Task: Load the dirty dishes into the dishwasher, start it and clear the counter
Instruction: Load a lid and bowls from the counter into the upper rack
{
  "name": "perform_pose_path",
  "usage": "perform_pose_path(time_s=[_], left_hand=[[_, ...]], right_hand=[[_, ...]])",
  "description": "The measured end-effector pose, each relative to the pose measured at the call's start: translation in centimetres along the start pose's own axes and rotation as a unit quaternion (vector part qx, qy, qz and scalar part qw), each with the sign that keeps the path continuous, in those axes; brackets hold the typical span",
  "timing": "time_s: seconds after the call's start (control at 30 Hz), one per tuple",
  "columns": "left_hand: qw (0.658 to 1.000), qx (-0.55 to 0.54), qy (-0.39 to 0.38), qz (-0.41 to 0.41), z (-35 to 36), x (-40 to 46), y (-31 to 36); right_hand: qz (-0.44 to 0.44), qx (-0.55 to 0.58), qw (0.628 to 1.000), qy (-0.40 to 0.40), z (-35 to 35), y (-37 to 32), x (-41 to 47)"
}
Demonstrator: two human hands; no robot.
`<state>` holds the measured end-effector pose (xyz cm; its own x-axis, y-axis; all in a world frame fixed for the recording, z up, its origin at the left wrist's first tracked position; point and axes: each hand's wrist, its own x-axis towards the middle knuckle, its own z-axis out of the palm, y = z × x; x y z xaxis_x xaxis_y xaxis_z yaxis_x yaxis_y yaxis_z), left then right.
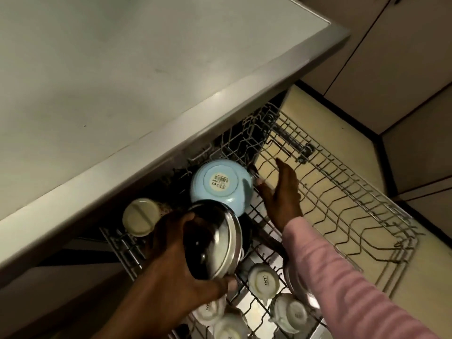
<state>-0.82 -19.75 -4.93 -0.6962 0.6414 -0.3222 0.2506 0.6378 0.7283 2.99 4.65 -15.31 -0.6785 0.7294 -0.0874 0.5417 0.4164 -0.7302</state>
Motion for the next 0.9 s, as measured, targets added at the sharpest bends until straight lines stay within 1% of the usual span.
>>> perform_pose_path(time_s=[0.07,0.13,0.23,0.3,0.37,0.43,0.53,0.63,0.8,0.9], left_hand=[[1.0,-0.008,0.008,-0.01,0.7,1.3,0.5],[0.999,-0.035,0.022,-0.015,2.4,2.8,1.6],[0.993,-0.112,0.038,-0.027,6.5,5.5,4.1],[0.991,-0.113,0.045,-0.051,10.0,7.3,5.1],[0.993,-0.08,0.048,-0.071,13.8,8.7,6.0],[0.993,-0.015,0.065,-0.094,17.4,10.0,6.3],[0.979,0.083,0.113,-0.148,20.9,11.3,5.8],[0.966,0.145,0.136,-0.163,22.8,12.0,5.0],[0.963,0.152,0.109,-0.192,24.6,12.7,4.3],[0.963,0.156,0.132,-0.175,24.7,12.4,4.2]], right_hand=[[0.034,0.044,0.996,0.068,-3.4,2.1,-0.9],[0.064,0.071,0.989,0.115,-6.7,4.2,-2.3],[0.102,0.096,0.98,0.138,-10.7,7.1,-5.5],[0.114,0.105,0.978,0.136,-12.0,8.5,-7.6],[0.118,0.116,0.976,0.14,-12.7,9.7,-9.5],[0.12,0.126,0.974,0.145,-12.9,10.9,-10.8],[0.127,0.131,0.972,0.147,-12.8,12.5,-12.1],[0.126,0.133,0.973,0.14,-12.6,13.2,-12.8],[0.123,0.124,0.975,0.141,-12.7,13.5,-13.3],[0.119,0.129,0.975,0.139,-13.0,13.4,-13.0]])
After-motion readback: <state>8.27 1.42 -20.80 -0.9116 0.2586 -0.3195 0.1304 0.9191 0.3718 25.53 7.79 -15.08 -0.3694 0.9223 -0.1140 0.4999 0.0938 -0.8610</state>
